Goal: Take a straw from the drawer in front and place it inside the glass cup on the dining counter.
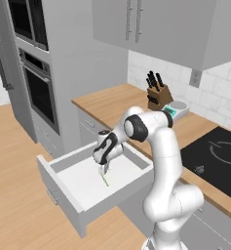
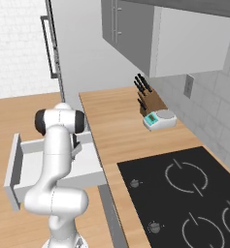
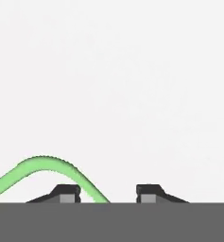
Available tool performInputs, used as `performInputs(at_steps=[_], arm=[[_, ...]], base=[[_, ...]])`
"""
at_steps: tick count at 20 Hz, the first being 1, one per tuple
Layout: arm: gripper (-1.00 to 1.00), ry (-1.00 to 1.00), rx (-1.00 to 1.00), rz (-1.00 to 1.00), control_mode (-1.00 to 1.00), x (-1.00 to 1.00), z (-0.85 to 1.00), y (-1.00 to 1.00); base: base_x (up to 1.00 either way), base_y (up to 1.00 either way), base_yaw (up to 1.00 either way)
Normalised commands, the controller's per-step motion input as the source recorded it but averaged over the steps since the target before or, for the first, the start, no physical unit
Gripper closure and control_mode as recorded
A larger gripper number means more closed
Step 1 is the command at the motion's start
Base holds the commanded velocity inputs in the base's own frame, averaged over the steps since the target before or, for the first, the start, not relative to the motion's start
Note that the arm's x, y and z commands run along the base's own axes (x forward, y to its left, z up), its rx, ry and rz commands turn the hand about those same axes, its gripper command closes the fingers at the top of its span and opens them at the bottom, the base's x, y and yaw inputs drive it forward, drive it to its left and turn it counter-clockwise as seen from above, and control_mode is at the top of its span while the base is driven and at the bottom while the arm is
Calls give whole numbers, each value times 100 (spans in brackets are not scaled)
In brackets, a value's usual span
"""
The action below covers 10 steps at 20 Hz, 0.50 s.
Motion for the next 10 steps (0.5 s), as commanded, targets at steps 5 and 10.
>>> performInputs(at_steps=[5,10], arm=[[100,5,7,5,-100,-2,-33,0],[100,0,1,2,-100,-26,-11,0]], base=[[0,0,0],[0,0,0]])
